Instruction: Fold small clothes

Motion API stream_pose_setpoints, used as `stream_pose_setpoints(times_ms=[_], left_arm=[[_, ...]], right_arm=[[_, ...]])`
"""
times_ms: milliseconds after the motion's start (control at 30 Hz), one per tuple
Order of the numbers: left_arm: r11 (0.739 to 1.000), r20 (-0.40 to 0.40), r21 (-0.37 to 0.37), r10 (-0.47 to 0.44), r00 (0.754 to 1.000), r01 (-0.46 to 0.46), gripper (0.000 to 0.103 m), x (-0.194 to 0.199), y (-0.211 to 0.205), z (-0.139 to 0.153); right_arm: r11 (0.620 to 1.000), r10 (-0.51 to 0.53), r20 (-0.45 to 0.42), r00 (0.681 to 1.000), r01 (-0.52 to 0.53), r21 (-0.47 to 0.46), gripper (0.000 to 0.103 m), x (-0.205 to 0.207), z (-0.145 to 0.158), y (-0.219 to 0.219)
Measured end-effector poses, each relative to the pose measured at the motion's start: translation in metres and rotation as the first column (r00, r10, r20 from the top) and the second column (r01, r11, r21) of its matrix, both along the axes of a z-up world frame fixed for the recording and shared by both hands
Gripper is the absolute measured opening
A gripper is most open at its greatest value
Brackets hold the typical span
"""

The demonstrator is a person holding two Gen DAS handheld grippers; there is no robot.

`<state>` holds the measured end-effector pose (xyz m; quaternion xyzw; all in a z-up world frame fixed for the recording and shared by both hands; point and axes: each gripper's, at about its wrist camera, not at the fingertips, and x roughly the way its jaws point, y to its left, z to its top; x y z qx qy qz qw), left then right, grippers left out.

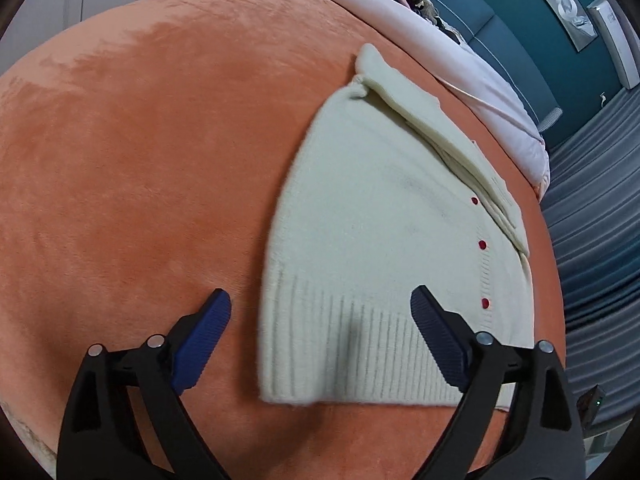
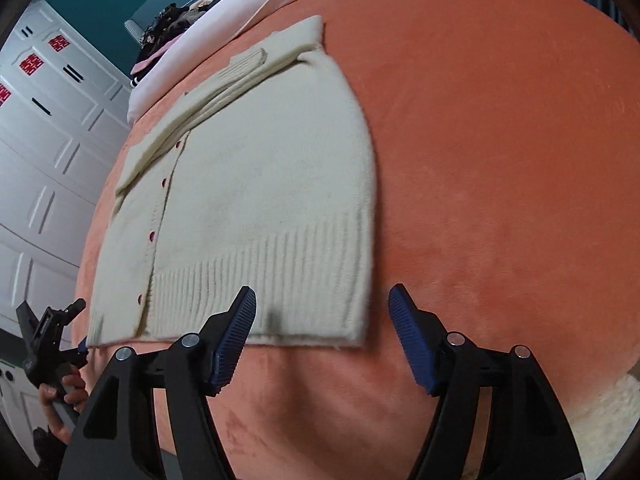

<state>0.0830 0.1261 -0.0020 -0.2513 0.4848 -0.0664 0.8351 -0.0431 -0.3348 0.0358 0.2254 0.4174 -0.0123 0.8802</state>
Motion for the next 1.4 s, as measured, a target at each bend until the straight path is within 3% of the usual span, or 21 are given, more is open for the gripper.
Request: stream_pose_setpoints(times_ms=[67,100,133,267,400,533,633,700,767,833,967,1067,1167,1267,1333,1400], left_arm=[[1.0,-0.045,-0.016,-0.025,0.999,0.025,0.028,0.009,-0.009,-0.003],[0.999,-0.07,-0.034,-0.028,0.997,0.026,0.016,0.012,-0.01,-0.004],[0.998,-0.082,-0.058,-0.03,0.996,0.025,0.01,0.014,-0.01,-0.002],[0.998,-0.02,-0.053,-0.034,0.999,0.033,0.008,0.002,-0.005,0.032],[0.996,0.003,-0.051,-0.066,0.998,0.066,0.008,-0.023,-0.001,0.063],[0.991,-0.036,-0.006,-0.131,0.991,0.131,0.008,-0.075,0.005,0.076],[0.984,-0.115,0.028,-0.173,0.978,0.177,0.008,-0.128,0.017,0.071],[0.976,-0.166,0.056,-0.2,0.966,0.212,0.008,-0.163,0.022,0.071],[0.971,-0.194,0.051,-0.218,0.956,0.232,0.008,-0.191,0.028,0.083],[0.977,-0.181,0.019,-0.206,0.962,0.212,0.008,-0.198,0.034,0.106],[0.98,0.008,-0.023,-0.195,0.981,0.195,0.009,-0.133,0.032,0.159],[0.988,0.135,0.001,-0.152,0.979,0.154,0.009,-0.051,0.015,0.17],[0.991,0.157,0.079,-0.121,0.98,0.11,0.012,0.029,-0.01,0.142],[0.994,0.026,0.09,-0.067,0.997,0.064,0.015,0.094,-0.022,0.083],[0.994,-0.046,0.099,-0.032,0.998,0.037,0.018,0.113,-0.024,0.051],[0.997,-0.022,0.078,-0.027,0.999,0.029,0.026,0.114,-0.017,0.042]], right_arm=[[1.0,0.006,0.011,1.0,-0.006,0.022,0.04,0.011,0.003,0.005],[1.0,0.001,0.017,1.0,-0.002,0.028,0.012,0.016,0.007,0.007],[0.999,-0.003,0.031,1.0,0.001,0.046,0.01,0.018,0.014,0.008],[0.999,0.02,0.126,0.992,-0.024,0.033,0.008,0.0,0.057,0.01],[0.998,0.067,0.134,0.989,-0.068,0.001,0.007,-0.036,0.086,0.007],[0.981,0.183,0.009,0.983,-0.182,-0.068,0.007,-0.083,0.088,0.017],[0.937,0.294,-0.173,0.94,-0.319,-0.14,0.007,-0.126,0.068,0.031],[0.914,0.359,-0.252,0.899,-0.394,-0.101,0.007,-0.158,0.06,0.037],[0.903,0.407,-0.267,0.873,-0.43,-0.029,0.007,-0.183,0.067,0.04],[0.906,0.42,-0.201,0.885,-0.424,0.025,0.007,-0.186,0.091,0.039],[0.938,0.334,0.105,0.937,-0.341,0.06,0.007,-0.131,0.157,0.012],[0.953,0.198,0.273,0.941,-0.25,0.171,0.007,-0.054,0.163,-0.021],[0.954,0.095,0.281,0.955,-0.168,0.248,0.008,0.029,0.126,-0.034],[0.972,0.027,0.178,0.984,-0.068,0.226,0.014,0.092,0.072,-0.027],[0.983,-0.023,0.137,0.99,-0.003,0.183,0.019,0.11,0.052,-0.023],[0.982,-0.046,0.184,0.982,0.01,0.19,0.033,0.112,0.055,-0.022]])
